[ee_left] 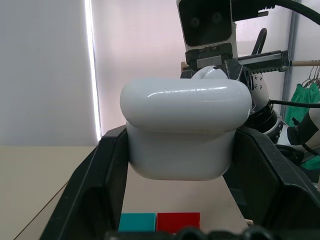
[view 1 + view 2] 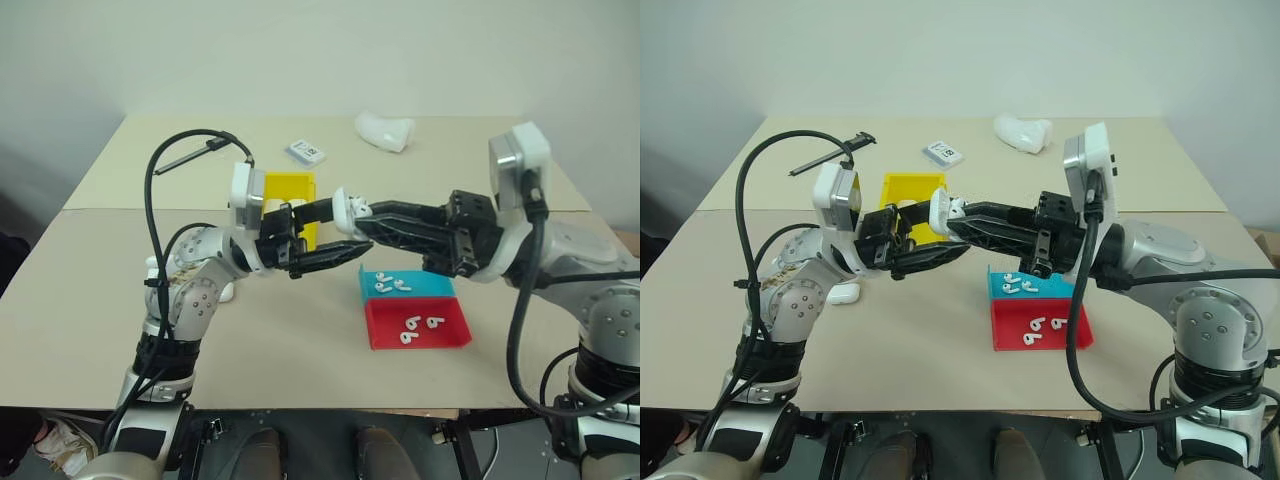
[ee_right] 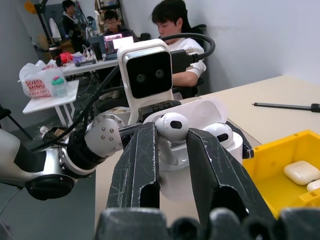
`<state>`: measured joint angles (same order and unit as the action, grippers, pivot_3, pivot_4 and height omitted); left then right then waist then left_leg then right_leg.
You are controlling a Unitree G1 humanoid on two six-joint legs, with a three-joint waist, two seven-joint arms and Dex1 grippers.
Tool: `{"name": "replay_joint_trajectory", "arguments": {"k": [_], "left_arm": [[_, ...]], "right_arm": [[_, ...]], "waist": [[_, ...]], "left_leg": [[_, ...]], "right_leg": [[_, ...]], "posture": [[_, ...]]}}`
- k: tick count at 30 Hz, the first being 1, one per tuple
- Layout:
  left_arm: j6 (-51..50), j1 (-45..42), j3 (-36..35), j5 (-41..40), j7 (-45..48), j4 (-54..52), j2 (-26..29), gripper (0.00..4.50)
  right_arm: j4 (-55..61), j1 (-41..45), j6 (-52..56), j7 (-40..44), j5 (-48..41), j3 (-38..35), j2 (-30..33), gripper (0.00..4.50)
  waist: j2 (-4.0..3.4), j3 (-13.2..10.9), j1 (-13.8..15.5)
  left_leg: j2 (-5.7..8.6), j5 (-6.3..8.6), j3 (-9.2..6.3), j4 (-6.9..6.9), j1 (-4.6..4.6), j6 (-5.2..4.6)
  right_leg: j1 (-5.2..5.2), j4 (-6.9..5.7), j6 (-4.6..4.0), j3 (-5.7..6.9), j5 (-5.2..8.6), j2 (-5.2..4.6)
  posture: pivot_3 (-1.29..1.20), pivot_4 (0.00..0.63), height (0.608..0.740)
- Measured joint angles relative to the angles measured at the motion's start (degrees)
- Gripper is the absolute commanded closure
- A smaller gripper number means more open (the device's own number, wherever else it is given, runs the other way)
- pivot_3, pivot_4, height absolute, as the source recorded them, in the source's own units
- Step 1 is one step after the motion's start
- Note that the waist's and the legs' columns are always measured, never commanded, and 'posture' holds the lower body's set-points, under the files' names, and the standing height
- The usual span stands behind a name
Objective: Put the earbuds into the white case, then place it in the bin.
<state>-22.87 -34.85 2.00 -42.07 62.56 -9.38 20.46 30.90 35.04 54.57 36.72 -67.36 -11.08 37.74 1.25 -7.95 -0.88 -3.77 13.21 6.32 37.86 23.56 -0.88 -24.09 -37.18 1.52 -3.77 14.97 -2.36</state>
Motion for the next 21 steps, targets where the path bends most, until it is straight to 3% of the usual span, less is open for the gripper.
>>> {"name": "replay_joint_trajectory", "arguments": {"k": [2,10,19,21], "left_arm": [[-0.02,0.03,0.00,0.00,-0.07,0.00,0.02,1.71],[-0.06,0.56,-0.56,0.10,-0.85,0.10,0.34,1.71],[0.09,0.57,-0.65,-0.02,-0.40,-0.08,0.07,1.71],[0.10,0.58,-0.66,0.01,-0.38,-0.08,0.10,1.71]], "right_arm": [[0.00,-0.04,-0.62,0.51,0.76,0.37,0.14,3.87],[0.07,-0.02,-1.68,0.94,3.32,1.89,1.47,1.31],[-0.78,-1.94,-2.19,3.83,4.22,0.13,4.44,1.31],[-0.85,-2.21,-2.46,4.87,4.10,-0.72,4.80,1.69]], "waist": [[0.00,0.00,-0.02],[0.00,0.00,0.00],[0.00,0.00,0.07],[0.00,0.00,0.07]], "left_leg": [[0.00,0.00,0.00,0.00,-0.01,0.00],[0.00,0.00,0.00,0.00,0.01,0.00],[0.01,0.00,0.00,0.00,0.03,-0.01],[0.01,0.00,0.00,0.00,0.02,-0.01]], "right_leg": [[0.00,0.00,0.00,0.00,0.00,0.00],[-0.01,0.01,0.00,0.00,0.00,0.00],[0.00,0.04,0.00,0.00,0.00,0.00],[0.00,0.03,0.01,0.00,-0.01,-0.01]], "posture": [[0.00,0.150,0.740],[0.00,0.150,0.740],[0.00,0.150,0.740],[0.00,0.150,0.740]]}}
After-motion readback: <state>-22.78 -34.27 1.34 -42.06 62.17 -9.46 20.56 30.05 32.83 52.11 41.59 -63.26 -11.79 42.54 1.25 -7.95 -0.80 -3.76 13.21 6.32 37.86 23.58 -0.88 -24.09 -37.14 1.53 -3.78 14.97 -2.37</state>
